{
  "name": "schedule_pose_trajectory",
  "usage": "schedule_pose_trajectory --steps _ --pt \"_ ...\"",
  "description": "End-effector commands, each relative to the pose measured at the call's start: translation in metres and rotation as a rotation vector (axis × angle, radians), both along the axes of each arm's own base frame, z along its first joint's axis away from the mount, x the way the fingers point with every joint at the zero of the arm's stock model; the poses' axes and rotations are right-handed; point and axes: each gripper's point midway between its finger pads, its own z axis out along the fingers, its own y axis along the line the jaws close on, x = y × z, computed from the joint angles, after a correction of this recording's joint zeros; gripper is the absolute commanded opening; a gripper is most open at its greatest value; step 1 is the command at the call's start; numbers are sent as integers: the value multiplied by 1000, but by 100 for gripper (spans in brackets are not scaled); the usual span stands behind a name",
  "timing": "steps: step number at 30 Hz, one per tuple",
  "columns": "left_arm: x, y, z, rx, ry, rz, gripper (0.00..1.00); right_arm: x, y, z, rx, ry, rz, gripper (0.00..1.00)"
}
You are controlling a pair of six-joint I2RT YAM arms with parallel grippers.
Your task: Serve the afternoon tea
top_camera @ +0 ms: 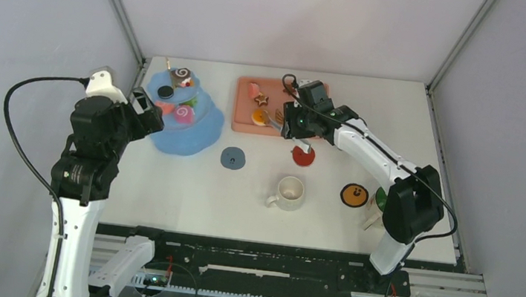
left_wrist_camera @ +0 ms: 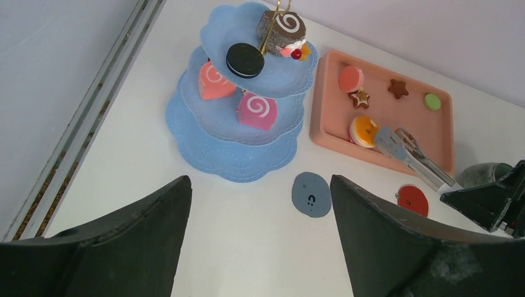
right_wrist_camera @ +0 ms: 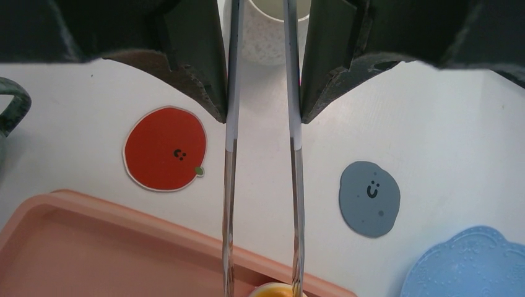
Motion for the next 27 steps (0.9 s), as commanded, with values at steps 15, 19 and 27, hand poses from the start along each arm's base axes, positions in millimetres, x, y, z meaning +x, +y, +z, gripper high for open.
schedule_pose_trajectory --steps 15,19,27 --pt "8 -3 17 -27 -65 -11 87 36 23 4 251 40 -61 52" --pt "7 -4 18 -27 -66 -13 87 39 17 3 271 54 -100 52" --pt "8 -4 17 -25 -64 -15 87 47 -12 3 242 24 -217 52"
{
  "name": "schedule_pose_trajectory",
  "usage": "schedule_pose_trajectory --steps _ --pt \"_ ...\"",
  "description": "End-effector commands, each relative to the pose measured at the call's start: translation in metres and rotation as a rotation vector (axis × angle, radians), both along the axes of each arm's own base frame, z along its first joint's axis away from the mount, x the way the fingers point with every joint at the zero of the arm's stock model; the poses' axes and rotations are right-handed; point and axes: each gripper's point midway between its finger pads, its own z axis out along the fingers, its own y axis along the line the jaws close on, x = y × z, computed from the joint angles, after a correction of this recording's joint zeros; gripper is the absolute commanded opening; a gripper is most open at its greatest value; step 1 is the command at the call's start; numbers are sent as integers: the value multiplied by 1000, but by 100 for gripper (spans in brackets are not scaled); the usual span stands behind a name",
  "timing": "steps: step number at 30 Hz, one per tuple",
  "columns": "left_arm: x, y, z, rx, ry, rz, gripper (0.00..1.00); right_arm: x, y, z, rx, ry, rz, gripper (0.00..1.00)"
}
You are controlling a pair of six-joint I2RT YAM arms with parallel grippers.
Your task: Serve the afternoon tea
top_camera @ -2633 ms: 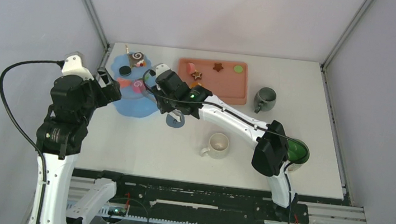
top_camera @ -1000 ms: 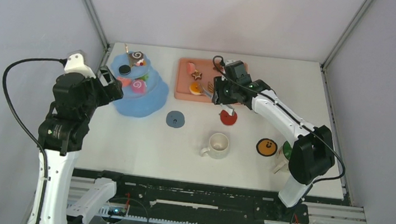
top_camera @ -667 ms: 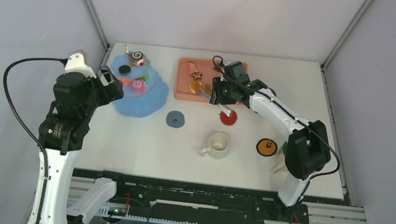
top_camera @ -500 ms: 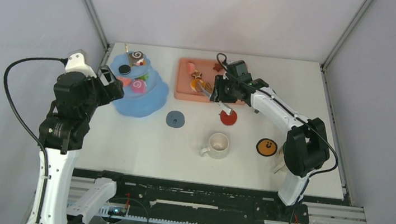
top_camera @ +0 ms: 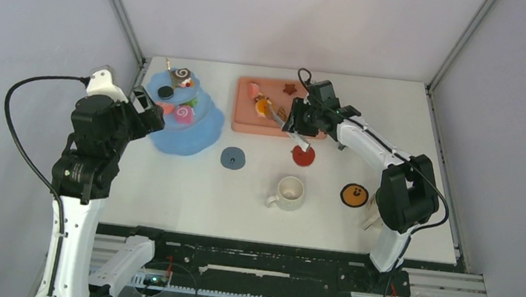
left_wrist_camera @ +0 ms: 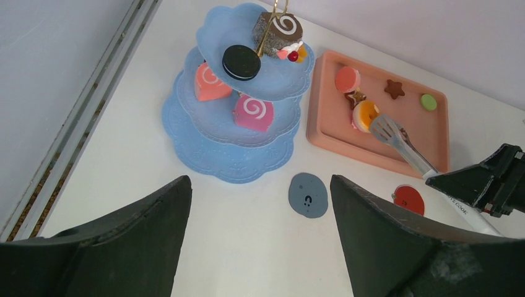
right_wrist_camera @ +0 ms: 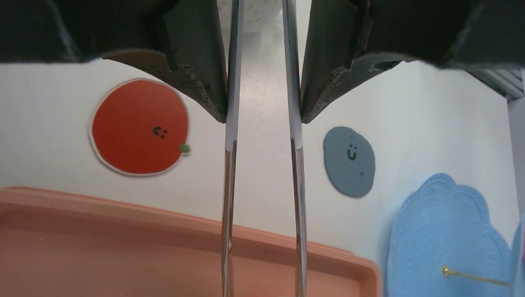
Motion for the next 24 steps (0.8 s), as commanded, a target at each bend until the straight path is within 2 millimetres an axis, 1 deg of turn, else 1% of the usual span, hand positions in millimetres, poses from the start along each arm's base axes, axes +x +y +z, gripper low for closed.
schedule_pose_trajectory --steps 1,3,8,14,21,24 --pt "5 -2 17 -16 -64 -10 87 16 -14 28 37 -87 -92 52" --pt "6 -3 17 -17 -64 -14 87 16 -17 29 48 -88 -100 52" --pt "7 -3 18 -18 -67 -15 87 14 -6 38 118 -90 -63 52" --pt "4 -1 17 -9 -65 -6 87 21 -3 51 177 -116 -73 52" --pt "4 0 16 -7 -64 -4 87 21 -6 48 168 -101 -88 52" --pt "4 0 16 -6 -66 -4 87 24 -10 45 156 -100 -114 52"
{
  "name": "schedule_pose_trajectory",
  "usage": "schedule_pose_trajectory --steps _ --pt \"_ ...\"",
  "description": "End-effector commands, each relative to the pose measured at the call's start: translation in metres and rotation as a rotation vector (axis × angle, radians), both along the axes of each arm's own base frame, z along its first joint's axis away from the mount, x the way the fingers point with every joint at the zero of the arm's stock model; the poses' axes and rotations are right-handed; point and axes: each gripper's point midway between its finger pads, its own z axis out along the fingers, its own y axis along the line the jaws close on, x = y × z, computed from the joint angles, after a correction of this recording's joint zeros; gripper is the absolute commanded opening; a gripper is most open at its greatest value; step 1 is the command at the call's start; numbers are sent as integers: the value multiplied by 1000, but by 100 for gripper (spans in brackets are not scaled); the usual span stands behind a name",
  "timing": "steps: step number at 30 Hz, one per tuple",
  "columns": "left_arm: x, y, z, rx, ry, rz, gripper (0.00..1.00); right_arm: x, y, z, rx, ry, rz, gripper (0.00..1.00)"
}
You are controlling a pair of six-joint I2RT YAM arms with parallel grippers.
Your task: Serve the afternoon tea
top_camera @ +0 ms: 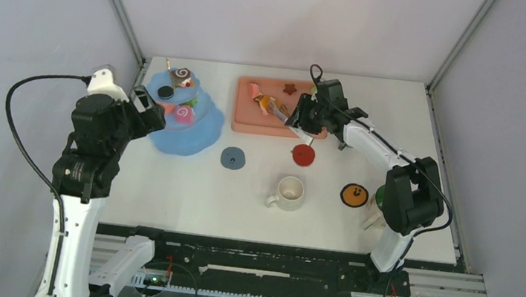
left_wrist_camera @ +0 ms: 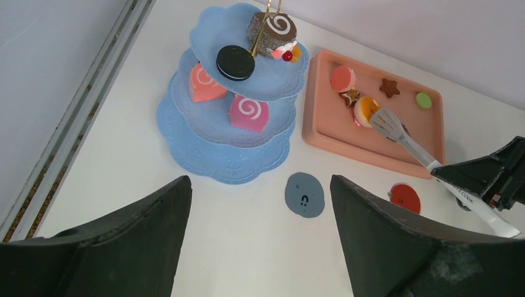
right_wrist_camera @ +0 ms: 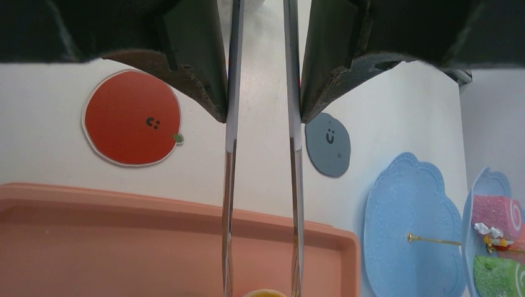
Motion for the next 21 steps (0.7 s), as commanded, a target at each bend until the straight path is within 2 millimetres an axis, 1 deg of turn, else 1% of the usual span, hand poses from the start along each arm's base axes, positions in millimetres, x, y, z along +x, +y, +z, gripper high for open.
schedule_pose_trajectory --steps 1,11,15,17,21 --pt "2 2 15 -1 -61 11 87 14 -2 35 50 -96 -45 52" --pt "-1 4 16 0 -63 16 87 28 3 30 122 -79 -68 52" --pt "-1 3 17 -1 -65 15 87 34 2 22 153 -45 -75 52" --pt "-1 4 16 1 -63 16 87 34 3 13 158 -16 -69 51" --pt "-2 4 17 3 -66 19 87 31 1 6 147 5 -70 51"
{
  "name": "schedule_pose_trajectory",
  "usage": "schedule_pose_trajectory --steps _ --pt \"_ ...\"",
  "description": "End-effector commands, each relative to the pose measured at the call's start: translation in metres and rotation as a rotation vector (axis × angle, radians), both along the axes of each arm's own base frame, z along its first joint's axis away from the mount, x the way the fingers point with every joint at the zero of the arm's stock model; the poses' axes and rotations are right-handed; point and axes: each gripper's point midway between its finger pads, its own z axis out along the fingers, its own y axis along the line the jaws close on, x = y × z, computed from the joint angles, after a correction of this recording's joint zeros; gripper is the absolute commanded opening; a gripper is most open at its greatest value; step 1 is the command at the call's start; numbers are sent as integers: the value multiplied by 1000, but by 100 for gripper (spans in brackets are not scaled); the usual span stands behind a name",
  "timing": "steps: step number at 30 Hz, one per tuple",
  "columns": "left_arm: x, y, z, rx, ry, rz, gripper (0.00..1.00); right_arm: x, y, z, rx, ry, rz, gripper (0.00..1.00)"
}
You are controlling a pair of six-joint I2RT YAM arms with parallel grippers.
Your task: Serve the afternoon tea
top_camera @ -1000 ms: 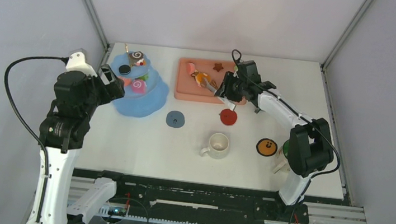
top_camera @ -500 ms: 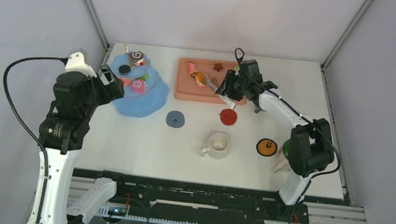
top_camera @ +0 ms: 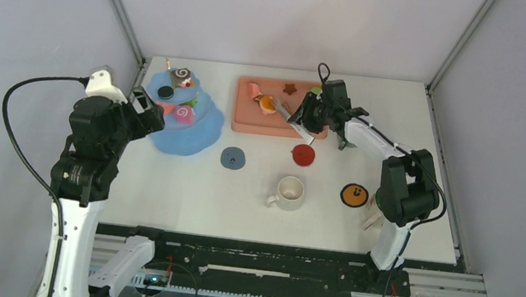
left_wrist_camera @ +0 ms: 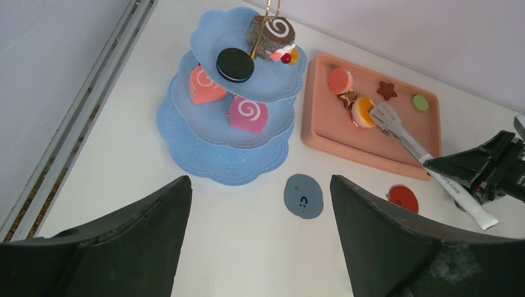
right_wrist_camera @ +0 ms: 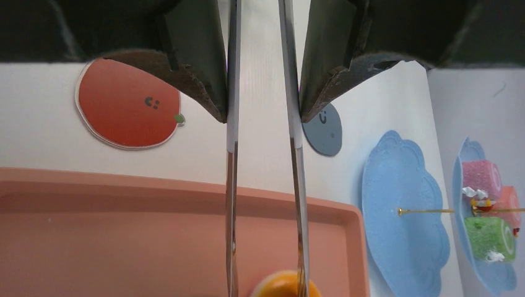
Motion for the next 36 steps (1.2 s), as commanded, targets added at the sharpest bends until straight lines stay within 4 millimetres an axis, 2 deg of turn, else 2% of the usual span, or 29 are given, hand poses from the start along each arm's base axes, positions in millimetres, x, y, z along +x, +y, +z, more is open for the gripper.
schedule_pose_trajectory --steps 1,5,7,14,19,24,28,31,36 --pt "1 4 14 4 -54 19 87 8 7 17 55 -40 4 51" --pt "1 4 13 0 -51 18 87 9 7 17 56 -44 10 50" --pt "1 4 12 0 -52 19 87 9 10 19 74 -49 23 45" --pt "0 4 12 3 -52 19 87 7 5 35 66 -87 7 0" --pt "1 3 12 -2 -52 11 87 2 -9 51 10 -139 -10 0" --pt "2 2 13 -5 -55 10 87 -6 -30 57 -140 -191 -39 0" --pt "2 1 13 -7 -57 5 87 -11 -47 58 -373 -263 -63 0" --pt "3 0 14 -10 -59 0 87 -12 -63 51 -557 -278 -97 0" --pt "3 -1 15 -14 -61 -2 87 -16 -74 43 -795 -305 -112 0"
